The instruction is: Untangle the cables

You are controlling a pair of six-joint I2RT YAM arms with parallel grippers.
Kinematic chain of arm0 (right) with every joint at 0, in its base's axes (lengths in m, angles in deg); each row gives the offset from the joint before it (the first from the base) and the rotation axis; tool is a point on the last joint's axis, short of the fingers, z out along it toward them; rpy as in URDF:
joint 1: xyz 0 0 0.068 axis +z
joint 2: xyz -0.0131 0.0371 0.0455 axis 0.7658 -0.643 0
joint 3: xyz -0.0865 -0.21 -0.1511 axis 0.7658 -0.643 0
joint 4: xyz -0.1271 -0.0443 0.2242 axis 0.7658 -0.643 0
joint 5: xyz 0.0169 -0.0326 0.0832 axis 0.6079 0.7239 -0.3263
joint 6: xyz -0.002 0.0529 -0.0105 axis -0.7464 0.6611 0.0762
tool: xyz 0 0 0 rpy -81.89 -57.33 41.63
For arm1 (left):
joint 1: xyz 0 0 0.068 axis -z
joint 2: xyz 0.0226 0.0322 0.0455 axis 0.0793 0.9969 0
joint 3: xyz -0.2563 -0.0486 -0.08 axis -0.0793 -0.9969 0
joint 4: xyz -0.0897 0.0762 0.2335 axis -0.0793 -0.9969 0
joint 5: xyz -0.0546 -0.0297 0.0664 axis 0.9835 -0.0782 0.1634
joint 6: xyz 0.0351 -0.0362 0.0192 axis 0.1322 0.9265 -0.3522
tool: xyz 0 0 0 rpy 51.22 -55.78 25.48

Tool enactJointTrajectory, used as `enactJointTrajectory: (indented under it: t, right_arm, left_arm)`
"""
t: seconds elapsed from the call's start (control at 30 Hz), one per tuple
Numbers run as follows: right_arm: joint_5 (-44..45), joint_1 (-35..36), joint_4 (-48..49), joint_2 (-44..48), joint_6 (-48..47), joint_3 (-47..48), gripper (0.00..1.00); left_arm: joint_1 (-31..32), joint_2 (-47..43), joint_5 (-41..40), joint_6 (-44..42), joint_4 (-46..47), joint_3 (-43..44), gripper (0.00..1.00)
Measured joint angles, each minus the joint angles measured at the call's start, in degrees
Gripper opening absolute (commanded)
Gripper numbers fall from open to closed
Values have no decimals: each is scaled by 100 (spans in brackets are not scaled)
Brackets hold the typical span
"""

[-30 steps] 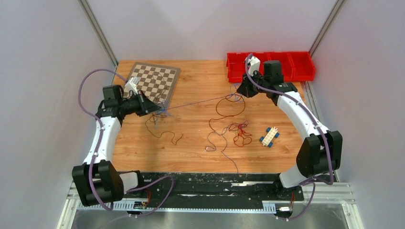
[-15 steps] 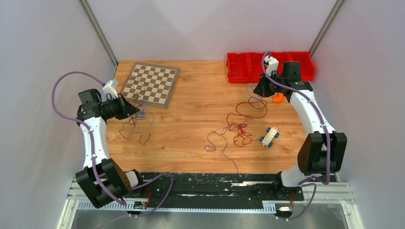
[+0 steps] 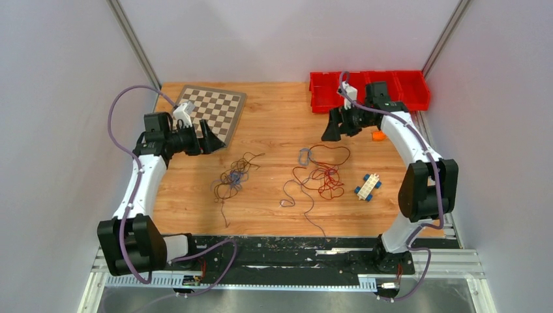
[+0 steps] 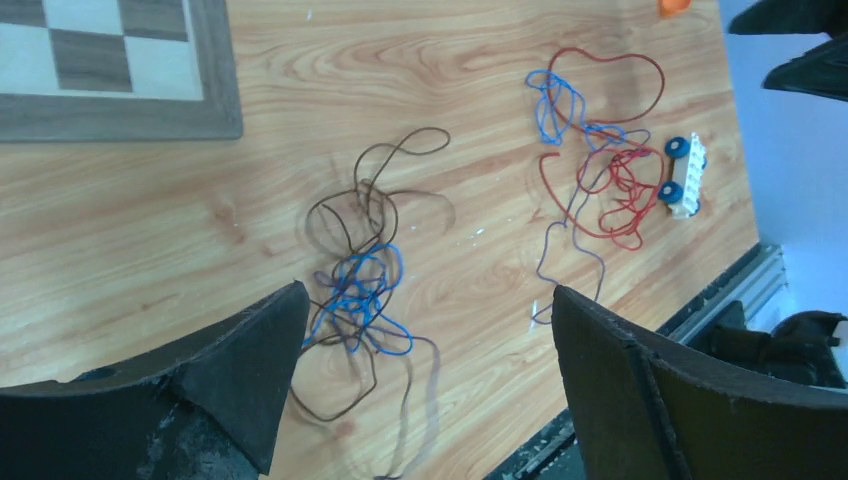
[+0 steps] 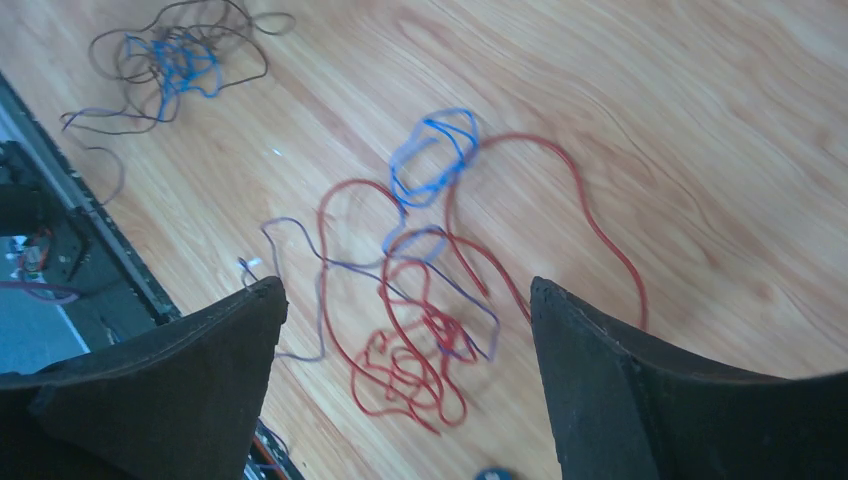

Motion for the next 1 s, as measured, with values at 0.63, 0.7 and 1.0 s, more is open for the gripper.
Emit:
enactJointTrajectory:
  t: [0.63,0.7,1.0]
  right_arm:
    - [710,-260,-1545,96,-1692,-820,71]
    - [693,-247,-1510,-116,-1672,-715,70]
    - [483,439,-1071,-887,-1327,195,60]
  left_arm:
    - [1840,-26,273,-2081,-640,-153,92]
    - [2013,107,269,-2074,-544,-153,91]
    - [2216,1150,354,-1423,72,-4,87]
